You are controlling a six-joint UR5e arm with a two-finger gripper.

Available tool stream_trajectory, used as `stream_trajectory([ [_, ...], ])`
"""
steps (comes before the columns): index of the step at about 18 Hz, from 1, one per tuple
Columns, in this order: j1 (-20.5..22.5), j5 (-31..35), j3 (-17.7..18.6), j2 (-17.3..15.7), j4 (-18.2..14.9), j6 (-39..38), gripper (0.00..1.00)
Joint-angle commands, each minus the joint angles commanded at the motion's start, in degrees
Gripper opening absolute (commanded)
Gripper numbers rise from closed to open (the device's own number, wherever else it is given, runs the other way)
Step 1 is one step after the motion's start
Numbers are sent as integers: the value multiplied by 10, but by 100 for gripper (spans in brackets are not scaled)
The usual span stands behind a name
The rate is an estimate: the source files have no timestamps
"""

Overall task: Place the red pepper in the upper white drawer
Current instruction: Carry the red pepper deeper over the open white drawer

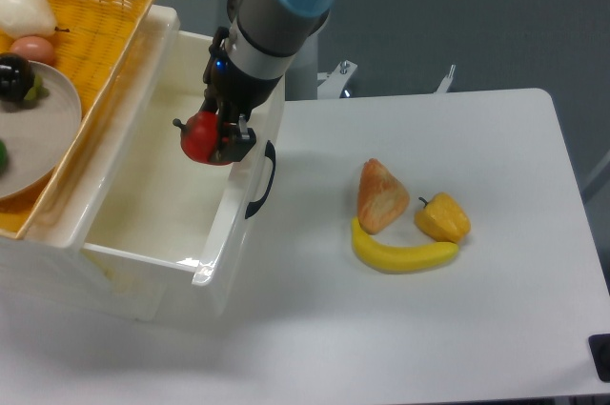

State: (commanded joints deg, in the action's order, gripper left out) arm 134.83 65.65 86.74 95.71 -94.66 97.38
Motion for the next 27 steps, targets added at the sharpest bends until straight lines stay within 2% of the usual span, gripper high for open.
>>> stream_trajectory([
  [18,-19,2,21,5,-1,1,70],
  [23,-40,38,24,8,-1,3,72],
  [27,-43,41,32,9,-1,3,72],
])
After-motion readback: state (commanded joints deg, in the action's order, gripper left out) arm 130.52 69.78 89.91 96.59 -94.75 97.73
